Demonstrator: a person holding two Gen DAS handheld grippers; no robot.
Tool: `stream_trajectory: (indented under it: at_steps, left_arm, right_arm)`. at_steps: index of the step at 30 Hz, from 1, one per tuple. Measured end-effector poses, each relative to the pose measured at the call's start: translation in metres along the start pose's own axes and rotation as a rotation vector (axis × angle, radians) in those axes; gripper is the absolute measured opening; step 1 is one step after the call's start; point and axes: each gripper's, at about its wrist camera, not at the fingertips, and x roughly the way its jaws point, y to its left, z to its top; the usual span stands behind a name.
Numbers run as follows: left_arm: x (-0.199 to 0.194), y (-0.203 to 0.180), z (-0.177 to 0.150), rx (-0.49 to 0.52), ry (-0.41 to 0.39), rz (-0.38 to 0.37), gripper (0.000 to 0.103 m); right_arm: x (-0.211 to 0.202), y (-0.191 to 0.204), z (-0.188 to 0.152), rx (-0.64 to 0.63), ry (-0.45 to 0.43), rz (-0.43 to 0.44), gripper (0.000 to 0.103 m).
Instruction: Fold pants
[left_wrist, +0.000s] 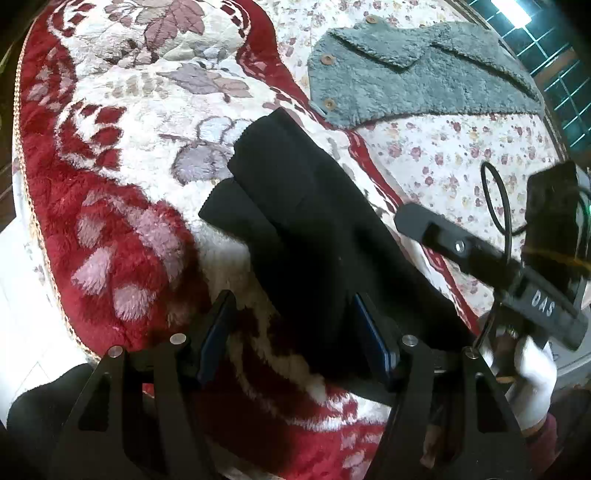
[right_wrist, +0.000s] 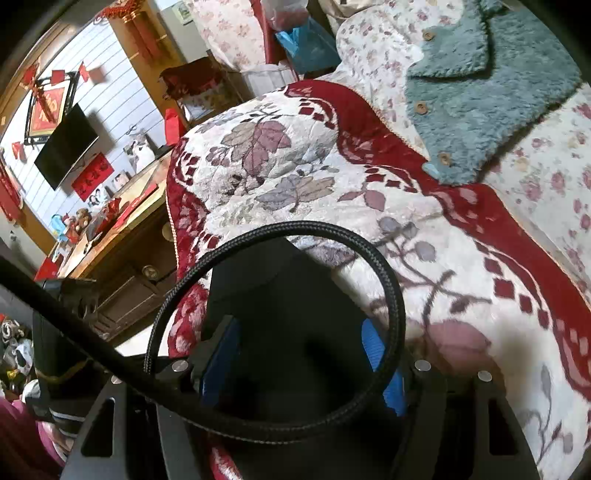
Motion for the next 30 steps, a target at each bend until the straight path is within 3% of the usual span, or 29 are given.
stream_trajectory:
  at_steps: [8, 14, 16, 18, 20, 21, 22, 25, 30]
  left_arm:
    - [0.015, 0.007, 0.008, -0.069, 0.024, -0.019, 0.065]
    - [0.019, 0.009, 0.009, -0.088, 0.031, -0.03, 0.07]
    - [0.02, 0.009, 0.01, -0.087, 0.029, -0.025, 0.07]
    - [0.02, 0.007, 0.01, -0.083, 0.027, -0.019, 0.07]
    - [0.02, 0.006, 0.01, -0.081, 0.016, -0.029, 0.069]
    - [0.02, 0.004, 0.01, -0.076, 0.011, -0.042, 0.056]
    - [0.021, 0.002, 0.011, -0.062, 0.014, -0.073, 0.031]
    - [0.018, -0.005, 0.01, -0.023, 0.002, -0.104, 0.022]
    - [-0.01, -0.024, 0.004, 0.068, -0.094, -0.152, 0.02]
  right_arm:
    - [0.044, -0.01, 0.036, 0.015, 0.068, 0.054, 0.067]
    - [0.089, 0.004, 0.05, -0.075, 0.164, 0.055, 0.067]
    - [0.096, 0.006, 0.051, -0.089, 0.151, 0.088, 0.052]
    - [0.099, 0.009, 0.052, -0.107, 0.146, 0.079, 0.047]
    - [0.097, 0.013, 0.051, -0.119, 0.131, 0.091, 0.033]
    - [0.095, 0.014, 0.05, -0.125, 0.128, 0.094, 0.027]
    - [0.092, 0.016, 0.049, -0.133, 0.124, 0.093, 0.021]
    - [0.074, 0.02, 0.044, -0.135, 0.092, 0.115, 0.016]
    - [0.012, 0.023, 0.042, -0.096, -0.057, 0.153, 0.016]
